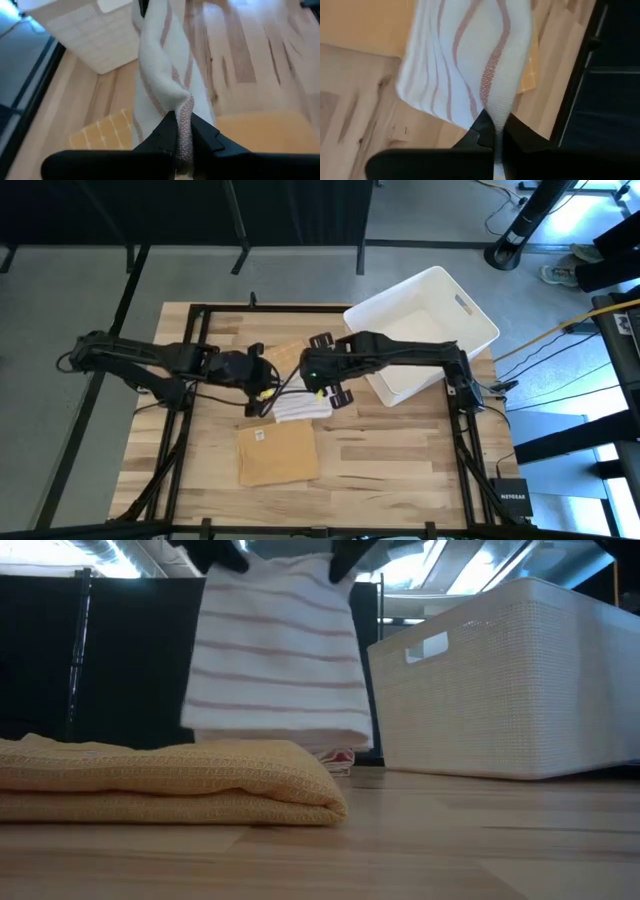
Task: Fold towel
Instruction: Adjust the white towel
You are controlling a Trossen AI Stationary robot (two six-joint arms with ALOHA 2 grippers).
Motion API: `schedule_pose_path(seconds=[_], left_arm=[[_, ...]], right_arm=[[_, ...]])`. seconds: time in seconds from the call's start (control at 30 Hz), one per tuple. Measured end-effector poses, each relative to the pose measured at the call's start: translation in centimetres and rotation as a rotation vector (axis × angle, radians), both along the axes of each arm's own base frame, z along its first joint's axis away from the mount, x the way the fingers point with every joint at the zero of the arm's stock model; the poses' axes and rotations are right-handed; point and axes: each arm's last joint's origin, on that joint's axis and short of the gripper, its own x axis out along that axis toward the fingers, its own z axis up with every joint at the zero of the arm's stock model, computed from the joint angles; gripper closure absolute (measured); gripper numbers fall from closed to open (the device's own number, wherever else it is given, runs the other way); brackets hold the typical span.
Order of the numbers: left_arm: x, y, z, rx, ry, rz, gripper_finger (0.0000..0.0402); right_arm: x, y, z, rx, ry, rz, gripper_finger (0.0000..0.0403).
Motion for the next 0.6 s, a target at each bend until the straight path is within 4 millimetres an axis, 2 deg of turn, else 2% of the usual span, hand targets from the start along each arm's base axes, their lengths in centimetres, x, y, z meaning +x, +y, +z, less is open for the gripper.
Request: schedule_pose_path(seconds=[0.13,0.4,0.6], left_arm=[[0.0,-0.8,0.2,-0.048,-0.040,0.056,0.0385],[0.5,-2.2,0.4,-0.065,-0.077,-0.092,0.0385],[0.7,-2.0,-0.1,-0.050,-0.045,-0.064,0.0385]], right_arm=[[0.0,-0.1,-0.2,0.003,0.014,0.004,0.0395],[-1.6,0.8,1.8,0.077,-0.022,0.071,0.0395],[-0.8,-0.4,0.9,0.120,0.001,0.083,0.0395]])
